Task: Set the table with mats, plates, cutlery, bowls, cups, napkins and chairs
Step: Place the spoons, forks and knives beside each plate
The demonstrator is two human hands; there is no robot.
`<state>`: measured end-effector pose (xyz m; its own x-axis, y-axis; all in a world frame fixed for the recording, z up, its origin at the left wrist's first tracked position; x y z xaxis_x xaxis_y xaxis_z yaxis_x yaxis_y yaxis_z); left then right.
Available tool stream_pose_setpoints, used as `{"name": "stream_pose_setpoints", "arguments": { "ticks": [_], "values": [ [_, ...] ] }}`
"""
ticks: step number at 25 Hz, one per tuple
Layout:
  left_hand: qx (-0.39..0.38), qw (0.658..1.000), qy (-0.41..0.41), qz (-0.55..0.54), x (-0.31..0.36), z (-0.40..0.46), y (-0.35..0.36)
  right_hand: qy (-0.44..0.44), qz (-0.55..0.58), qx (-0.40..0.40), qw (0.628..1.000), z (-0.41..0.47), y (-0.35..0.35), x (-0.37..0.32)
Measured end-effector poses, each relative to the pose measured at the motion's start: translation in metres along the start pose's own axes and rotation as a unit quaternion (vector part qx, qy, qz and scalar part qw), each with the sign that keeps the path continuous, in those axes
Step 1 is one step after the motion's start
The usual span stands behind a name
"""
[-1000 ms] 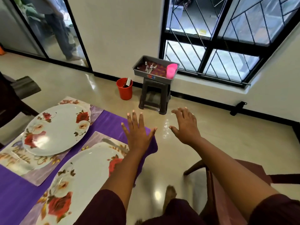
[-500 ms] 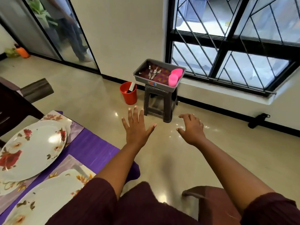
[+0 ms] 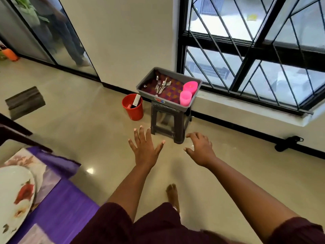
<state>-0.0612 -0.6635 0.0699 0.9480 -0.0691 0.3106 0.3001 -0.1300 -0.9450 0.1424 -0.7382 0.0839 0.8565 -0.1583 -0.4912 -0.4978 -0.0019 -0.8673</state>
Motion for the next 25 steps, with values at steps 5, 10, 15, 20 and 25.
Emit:
{"name": "stream_pose_setpoints", "arguments": {
  "ticks": [5, 10, 15, 20, 25],
  "values": [
    [-0.005, 0.998, -0.046, -0.030, 0.010, 0.117, 0.003, -0.013, 0.002, -0.038, 0.999, 0.119, -0.015, 0.000],
    [0.019, 0.996, -0.065, -0.065, 0.024, 0.202, -0.011, -0.029, 0.028, -0.028, 0.999, 0.218, -0.031, 0.000],
    [-0.017, 0.995, -0.059, -0.077, 0.029, 0.281, 0.008, -0.027, 0.064, -0.070, 0.995, 0.314, -0.016, 0.005],
    [-0.087, 0.992, -0.068, -0.054, 0.017, 0.382, 0.042, 0.004, 0.120, -0.123, 0.985, 0.429, 0.011, 0.021],
    [-0.183, 0.982, -0.032, -0.045, 0.021, 0.491, 0.049, 0.080, 0.154, -0.166, 0.971, 0.548, 0.034, 0.046]
  ]
}}
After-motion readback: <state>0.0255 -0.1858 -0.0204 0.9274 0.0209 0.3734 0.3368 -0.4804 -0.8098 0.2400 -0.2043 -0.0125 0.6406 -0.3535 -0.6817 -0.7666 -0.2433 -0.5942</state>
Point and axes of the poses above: each hand's wrist, its own z-axis towards the middle knuckle, its own y-axis out of the palm, x = y × z, the point moved 9 cm from there along z, towards the middle knuckle, and after that the axes turned 6 degrees about -y, right-handed, at the moved point
